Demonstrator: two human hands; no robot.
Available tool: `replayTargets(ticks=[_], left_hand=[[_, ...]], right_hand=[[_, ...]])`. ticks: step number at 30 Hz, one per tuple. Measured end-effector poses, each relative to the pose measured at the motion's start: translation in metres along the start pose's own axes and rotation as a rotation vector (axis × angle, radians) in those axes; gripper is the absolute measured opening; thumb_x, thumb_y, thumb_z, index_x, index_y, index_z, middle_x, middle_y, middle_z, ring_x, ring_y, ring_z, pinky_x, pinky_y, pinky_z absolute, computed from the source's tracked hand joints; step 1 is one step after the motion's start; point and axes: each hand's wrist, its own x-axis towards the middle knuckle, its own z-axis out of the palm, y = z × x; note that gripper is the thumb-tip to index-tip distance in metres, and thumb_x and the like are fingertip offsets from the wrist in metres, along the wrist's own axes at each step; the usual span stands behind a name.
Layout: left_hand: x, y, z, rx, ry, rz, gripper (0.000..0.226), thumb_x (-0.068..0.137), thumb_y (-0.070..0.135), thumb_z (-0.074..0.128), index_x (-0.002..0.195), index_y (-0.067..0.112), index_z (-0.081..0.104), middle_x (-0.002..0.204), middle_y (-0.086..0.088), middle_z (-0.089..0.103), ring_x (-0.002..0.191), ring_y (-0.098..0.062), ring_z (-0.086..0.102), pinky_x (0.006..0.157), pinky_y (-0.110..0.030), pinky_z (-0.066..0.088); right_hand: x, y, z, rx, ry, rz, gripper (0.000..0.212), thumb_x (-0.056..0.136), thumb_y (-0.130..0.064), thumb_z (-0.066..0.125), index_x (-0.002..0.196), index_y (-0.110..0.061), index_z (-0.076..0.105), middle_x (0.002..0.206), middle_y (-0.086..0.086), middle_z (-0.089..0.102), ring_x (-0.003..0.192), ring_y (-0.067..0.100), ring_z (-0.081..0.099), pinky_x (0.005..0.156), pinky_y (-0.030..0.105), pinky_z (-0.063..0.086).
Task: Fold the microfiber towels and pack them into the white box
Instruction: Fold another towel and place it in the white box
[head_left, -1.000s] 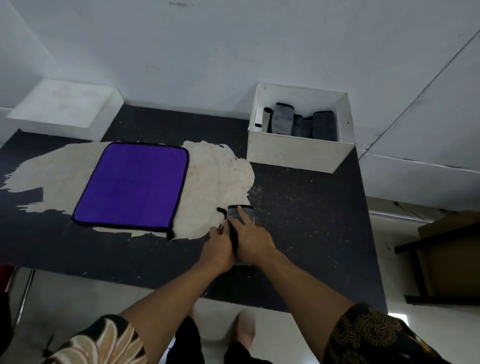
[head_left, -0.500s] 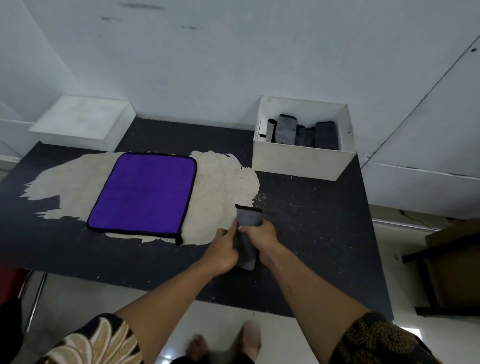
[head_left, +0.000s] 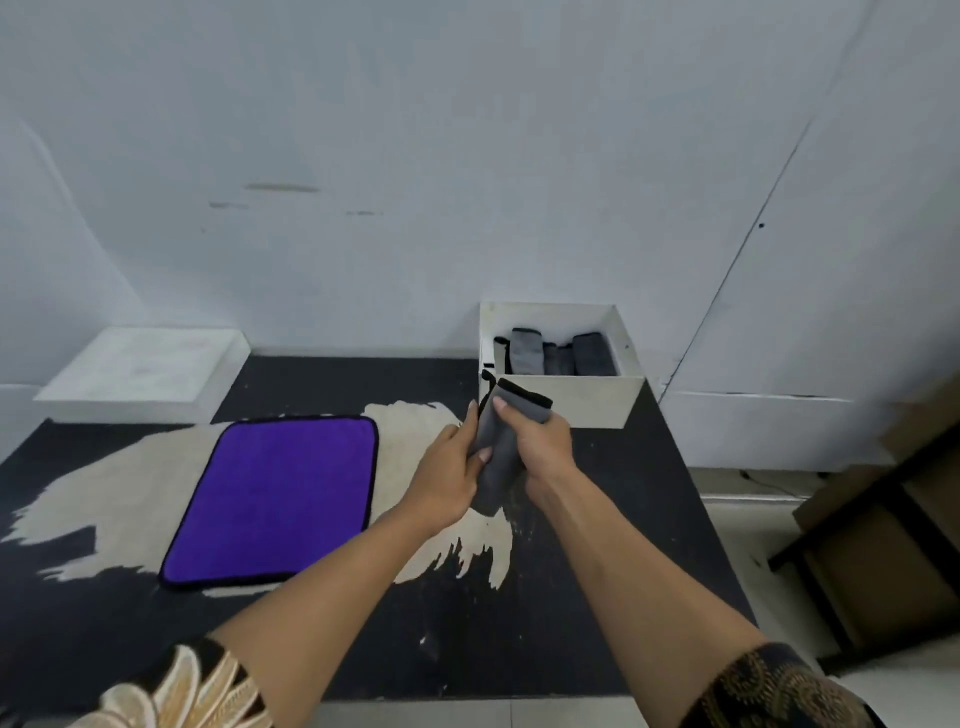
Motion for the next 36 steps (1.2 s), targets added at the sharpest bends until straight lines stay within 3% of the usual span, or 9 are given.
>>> replayTargets(ticks=[7,12,15,20,24,26,28,31,36], left_hand=[[0.003,0.017,-0.019,-0.045,-0.012,0.119,0.060,0.100,0.019,0.050,0.153,0.019,0.022,0.128,-0.007,0.056,0.116,-0.019,0.054,0.095,-0.024,0.042],[0.004,0.020,-0.020,-0.146,-0.043,0.168,0.065,0.098,0.013,0.052,0.151,0.037,0.023,0.130,0.023,0.046,0.115,0.008,0.045,0.088,0.005,0.031],[0.012,0.021,-0.014,-0.146,-0.021,0.167,0.057,0.097,0.015,0.050,0.134,0.049,0.024,0.109,0.025,0.053,0.097,0.004,0.057,0.077,-0.007,0.045],[0.046,0.020,0.003,-0.175,0.064,0.094,0.026,0.098,0.008,0.045,0.113,0.029,0.040,0.107,0.004,0.058,0.095,-0.011,0.059,0.081,-0.033,0.054],[0.078,0.018,0.024,-0.175,0.016,0.020,0.021,0.098,0.010,0.047,0.112,0.023,0.055,0.113,0.005,0.058,0.101,-0.010,0.057,0.086,-0.032,0.053],[0.093,0.021,0.033,-0.194,-0.043,-0.015,0.024,0.099,0.014,0.048,0.117,0.028,0.056,0.114,0.007,0.059,0.092,-0.009,0.061,0.078,-0.026,0.053],[0.113,0.024,0.039,-0.199,-0.038,-0.077,0.026,0.098,0.015,0.051,0.120,0.028,0.056,0.112,0.006,0.059,0.081,-0.011,0.063,0.072,-0.025,0.052],[0.141,0.023,0.040,-0.161,0.086,-0.190,0.027,0.096,0.013,0.055,0.120,0.025,0.055,0.110,0.003,0.059,0.082,-0.015,0.063,0.078,-0.029,0.054],[0.176,0.013,0.036,-0.125,0.282,-0.355,0.026,0.094,0.012,0.057,0.118,0.022,0.056,0.106,0.001,0.059,0.089,-0.018,0.062,0.080,-0.042,0.058]], right_hand=[[-0.016,-0.031,0.001,0.087,0.065,-0.063,0.022,0.083,-0.035,0.078,0.094,-0.016,0.074,0.084,-0.003,0.077,0.082,0.014,0.073,0.067,0.027,0.058],[-0.013,-0.033,-0.002,0.079,0.168,-0.024,0.033,0.086,-0.052,0.069,0.094,-0.020,0.066,0.091,0.001,0.074,0.086,0.018,0.070,0.072,0.034,0.058],[-0.002,-0.034,-0.006,0.065,0.194,-0.041,0.035,0.087,-0.055,0.066,0.097,-0.022,0.064,0.096,0.000,0.071,0.090,0.016,0.067,0.071,0.032,0.054],[0.030,-0.025,-0.020,-0.101,-0.075,-0.037,0.025,0.089,-0.038,0.070,0.109,-0.024,0.062,0.108,-0.002,0.072,0.095,0.012,0.069,0.076,0.032,0.058],[0.078,-0.027,-0.037,-0.217,-0.100,-0.044,0.021,0.092,-0.017,0.067,0.112,-0.021,0.060,0.108,0.002,0.072,0.094,0.017,0.071,0.075,0.034,0.061],[0.110,-0.036,-0.047,-0.254,-0.028,-0.071,0.018,0.091,-0.013,0.066,0.103,-0.023,0.059,0.105,0.002,0.070,0.092,0.019,0.069,0.070,0.033,0.060],[0.149,-0.044,-0.055,-0.279,0.030,-0.088,0.018,0.091,-0.011,0.064,0.101,-0.022,0.055,0.107,0.003,0.067,0.096,0.021,0.066,0.080,0.041,0.059],[0.208,-0.056,-0.057,-0.313,0.054,-0.053,0.032,0.090,-0.009,0.062,0.118,-0.016,0.048,0.112,0.004,0.061,0.101,0.024,0.061,0.090,0.049,0.055],[0.281,-0.058,-0.028,-0.366,-0.107,0.092,0.044,0.088,-0.009,0.056,0.128,-0.017,0.040,0.110,0.001,0.055,0.099,0.021,0.058,0.073,0.040,0.055]])
